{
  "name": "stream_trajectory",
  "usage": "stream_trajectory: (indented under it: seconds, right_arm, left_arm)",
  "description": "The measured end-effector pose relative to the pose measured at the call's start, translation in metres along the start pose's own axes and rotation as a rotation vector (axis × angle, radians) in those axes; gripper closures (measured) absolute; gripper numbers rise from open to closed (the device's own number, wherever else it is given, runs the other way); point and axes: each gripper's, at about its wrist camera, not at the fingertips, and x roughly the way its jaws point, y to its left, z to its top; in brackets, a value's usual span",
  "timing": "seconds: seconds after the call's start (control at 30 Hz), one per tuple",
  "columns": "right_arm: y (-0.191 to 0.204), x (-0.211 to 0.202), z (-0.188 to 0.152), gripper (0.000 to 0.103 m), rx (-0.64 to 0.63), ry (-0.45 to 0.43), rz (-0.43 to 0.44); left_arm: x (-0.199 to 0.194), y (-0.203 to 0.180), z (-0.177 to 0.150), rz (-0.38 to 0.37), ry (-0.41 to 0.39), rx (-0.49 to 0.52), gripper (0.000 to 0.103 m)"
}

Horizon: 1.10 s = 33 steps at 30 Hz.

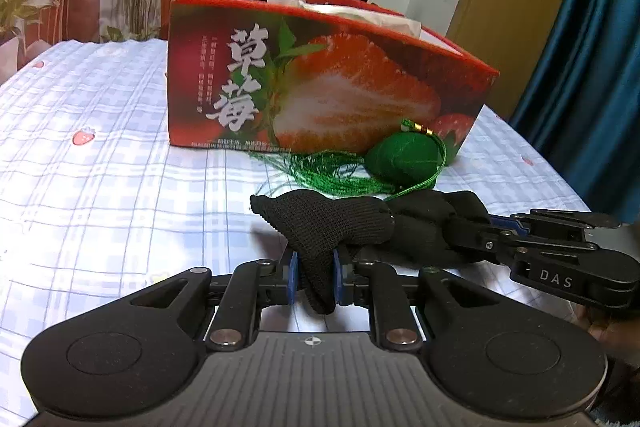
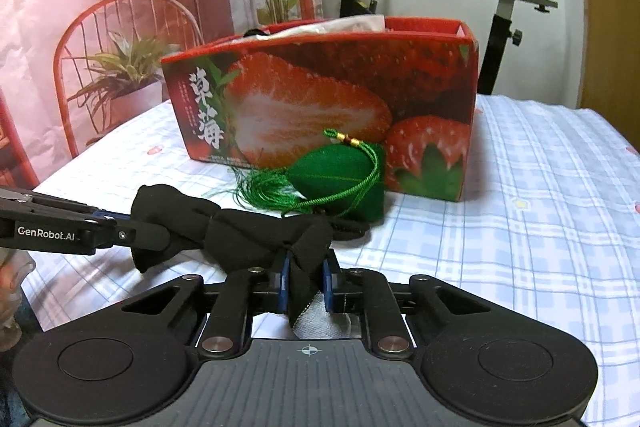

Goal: Organize soft objects
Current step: 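Lift the black glove with both grippers and carry it over the box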

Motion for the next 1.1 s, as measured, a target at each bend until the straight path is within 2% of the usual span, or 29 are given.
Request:
stream_trajectory:
  seconds: [0.27, 0.6, 0.83, 1.1]
  right_arm:
    - [0.007, -0.024, 0.016, 0.089, -0.033, -0.099, 0.003]
    - [0.007, -0.06, 0.063, 0.089, -0.039, -0.264, -0.003]
    - [0.007, -0.065, 0.101, 0.089, -0.064, -0.316, -0.006]
    - [-0.005, -0.047, 0.147, 0.089, -0.058, -0.305, -0.013]
  left_arm:
    - [-0.028, -0.009, 0.024, -0.009, -0.102, 0.045, 0.085]
    - [-0.058, -0.022, 0.069, -0.029, -0.234, 0.079, 0.085]
    - [-0.058, -0.023, 0.102, -0.039, -0.27, 0.078, 0.085]
    - [-0.037, -0.015, 0.14, -0.025, -0.275, 0.056, 0.085]
